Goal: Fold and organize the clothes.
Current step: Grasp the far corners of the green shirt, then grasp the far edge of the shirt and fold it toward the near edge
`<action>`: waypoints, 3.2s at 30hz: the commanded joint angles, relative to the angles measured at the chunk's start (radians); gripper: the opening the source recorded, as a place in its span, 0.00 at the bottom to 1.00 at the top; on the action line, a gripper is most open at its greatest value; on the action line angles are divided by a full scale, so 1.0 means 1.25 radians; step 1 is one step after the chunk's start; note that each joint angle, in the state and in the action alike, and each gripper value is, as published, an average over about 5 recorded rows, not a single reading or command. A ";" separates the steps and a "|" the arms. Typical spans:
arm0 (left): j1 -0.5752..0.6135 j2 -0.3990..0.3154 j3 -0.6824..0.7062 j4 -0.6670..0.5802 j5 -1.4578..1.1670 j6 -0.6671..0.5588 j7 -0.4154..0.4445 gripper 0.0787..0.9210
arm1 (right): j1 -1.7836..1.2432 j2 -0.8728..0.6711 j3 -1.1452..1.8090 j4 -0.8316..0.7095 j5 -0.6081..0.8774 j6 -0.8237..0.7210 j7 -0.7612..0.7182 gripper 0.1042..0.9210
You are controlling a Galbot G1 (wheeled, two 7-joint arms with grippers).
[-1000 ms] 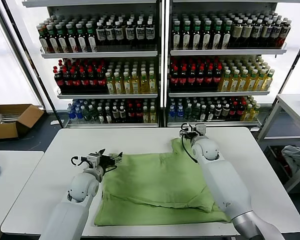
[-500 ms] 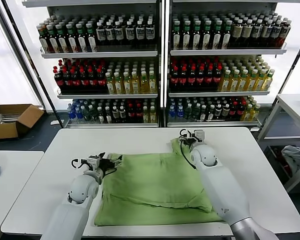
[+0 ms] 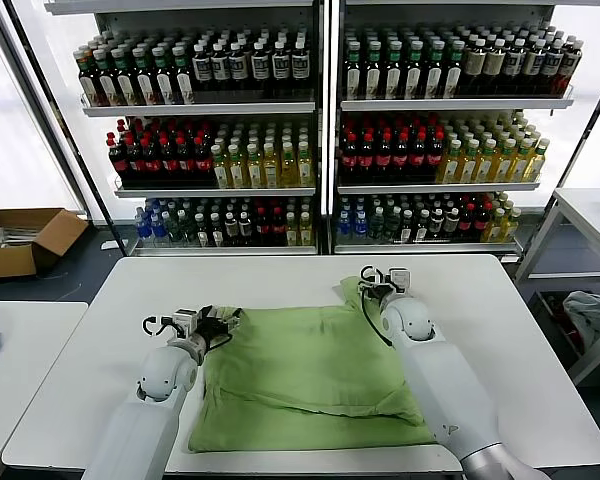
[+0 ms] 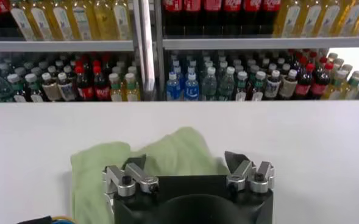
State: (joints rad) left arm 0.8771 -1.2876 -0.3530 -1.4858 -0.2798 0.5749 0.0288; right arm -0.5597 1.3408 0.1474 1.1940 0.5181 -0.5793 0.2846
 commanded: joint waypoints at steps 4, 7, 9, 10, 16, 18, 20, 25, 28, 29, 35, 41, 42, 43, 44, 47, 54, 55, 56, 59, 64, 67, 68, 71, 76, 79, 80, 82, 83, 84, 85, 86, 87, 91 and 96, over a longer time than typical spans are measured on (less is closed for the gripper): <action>-0.005 -0.003 0.009 0.019 -0.001 0.002 0.006 0.56 | -0.015 0.000 0.006 -0.006 0.010 -0.001 -0.005 0.67; -0.006 -0.004 0.012 0.019 -0.001 0.001 0.008 0.46 | -0.012 0.000 0.007 -0.008 0.011 0.000 -0.006 0.57; -0.006 -0.005 0.013 0.018 -0.002 0.001 0.009 0.39 | -0.012 0.000 0.007 -0.007 0.010 0.000 -0.005 0.49; -0.006 -0.005 0.013 0.018 -0.002 0.001 0.009 0.36 | -0.012 -0.001 0.007 -0.006 0.010 0.000 -0.005 0.46; -0.006 -0.006 0.011 0.013 -0.008 -0.003 0.012 0.15 | -0.023 -0.007 0.003 0.027 0.011 -0.001 -0.008 0.25; -0.005 -0.007 0.010 0.009 -0.010 -0.010 0.012 0.08 | -0.030 -0.011 0.000 0.047 0.011 -0.001 -0.009 0.18; -0.003 -0.007 0.009 0.005 -0.011 -0.019 0.012 0.04 | -0.036 -0.014 0.000 0.068 0.011 -0.001 -0.009 0.10; 0.001 -0.002 0.002 -0.010 -0.023 -0.060 0.016 0.01 | -0.046 -0.018 0.017 0.129 0.000 0.000 -0.018 0.01; 0.003 0.000 -0.004 -0.023 -0.028 -0.079 0.014 0.01 | -0.050 -0.021 0.031 0.166 -0.009 0.000 -0.023 0.00; 0.004 0.001 -0.006 -0.030 -0.029 -0.086 0.013 0.01 | -0.052 -0.023 0.034 0.179 -0.009 0.000 -0.023 0.00; 0.025 0.007 -0.010 -0.082 -0.032 -0.104 0.014 0.01 | -0.076 -0.038 0.052 0.274 -0.009 -0.001 -0.023 0.00; 0.066 0.018 -0.015 -0.139 -0.023 -0.100 0.016 0.01 | -0.137 -0.055 0.061 0.377 -0.027 -0.001 -0.013 0.00; 0.075 0.021 -0.016 -0.150 -0.021 -0.100 0.016 0.01 | -0.152 -0.057 0.064 0.396 -0.032 -0.001 -0.012 0.00; 0.087 0.025 -0.017 -0.162 -0.019 -0.100 0.016 0.01 | -0.169 -0.059 0.069 0.415 -0.037 -0.002 -0.010 0.00; 0.099 0.028 -0.017 -0.174 -0.016 -0.099 0.017 0.01 | -0.187 -0.060 0.073 0.436 -0.041 -0.002 -0.009 0.00; 0.137 0.036 -0.020 -0.211 -0.011 -0.099 0.019 0.01 | -0.248 -0.057 0.089 0.489 -0.061 -0.001 -0.005 0.00; 0.236 0.044 -0.037 -0.306 -0.004 -0.100 0.023 0.01 | -0.406 -0.053 0.136 0.583 -0.124 0.001 -0.009 0.00; 0.248 0.044 -0.040 -0.312 -0.001 -0.102 0.024 0.01 | -0.423 -0.053 0.145 0.590 -0.124 0.001 -0.008 0.00; 0.260 0.044 -0.043 -0.316 0.003 -0.104 0.025 0.01 | -0.439 -0.053 0.156 0.594 -0.123 0.001 -0.006 0.00; 0.283 0.040 -0.051 -0.326 0.007 -0.107 0.026 0.01 | -0.477 -0.049 0.189 0.597 -0.122 0.001 0.001 0.00; 0.323 0.039 -0.060 -0.357 0.009 -0.109 0.032 0.01 | -0.542 -0.048 0.229 0.629 -0.119 0.002 0.000 0.00; 0.344 0.037 -0.067 -0.373 0.011 -0.109 0.034 0.01 | -0.581 -0.046 0.246 0.657 -0.120 0.002 0.003 0.00; 0.350 0.035 -0.070 -0.375 0.012 -0.109 0.034 0.01 | -0.597 -0.043 0.252 0.669 -0.121 0.003 0.004 0.00; 0.367 0.029 -0.078 -0.377 0.019 -0.110 0.038 0.01 | -0.647 -0.035 0.259 0.697 -0.133 0.011 0.005 0.00; 0.375 0.027 -0.091 -0.367 0.028 -0.114 0.043 0.01 | -0.722 -0.019 0.252 0.739 -0.159 0.024 0.008 0.00; 0.379 0.030 -0.096 -0.365 0.032 -0.115 0.045 0.01 | -0.740 -0.013 0.250 0.748 -0.169 0.027 0.013 0.00; 0.381 0.030 -0.098 -0.365 0.032 -0.115 0.045 0.01 | -0.743 -0.013 0.250 0.749 -0.172 0.027 0.015 0.00; 0.382 0.031 -0.104 -0.364 0.032 -0.115 0.045 0.01 | -0.748 -0.011 0.252 0.749 -0.176 0.030 0.019 0.00; 0.382 0.031 -0.106 -0.363 0.032 -0.115 0.045 0.01 | -0.751 -0.010 0.254 0.750 -0.177 0.033 0.021 0.00; 0.383 0.031 -0.108 -0.362 0.032 -0.115 0.045 0.01 | -0.755 -0.009 0.257 0.751 -0.178 0.036 0.023 0.00; 0.383 0.031 -0.109 -0.361 0.032 -0.116 0.045 0.01 | -0.760 -0.008 0.260 0.751 -0.179 0.040 0.024 0.00; 0.384 0.031 -0.110 -0.360 0.033 -0.116 0.046 0.01 | -0.765 -0.007 0.262 0.751 -0.181 0.043 0.024 0.00; 0.386 0.031 -0.110 -0.358 0.033 -0.117 0.047 0.01 | -0.770 -0.007 0.263 0.751 -0.183 0.047 0.024 0.00; 0.392 0.030 -0.113 -0.356 0.037 -0.121 0.050 0.01 | -0.781 -0.008 0.258 0.743 -0.191 0.056 0.022 0.00; 0.405 0.029 -0.118 -0.366 0.043 -0.125 0.053 0.01 | -0.778 -0.003 0.251 0.743 -0.200 0.058 0.024 0.00</action>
State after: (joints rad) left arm 1.3580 -1.2511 -0.4911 -1.9268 -0.2335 0.4226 0.0931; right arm -1.4865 1.3307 0.4554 2.1054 0.2831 -0.5159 0.3105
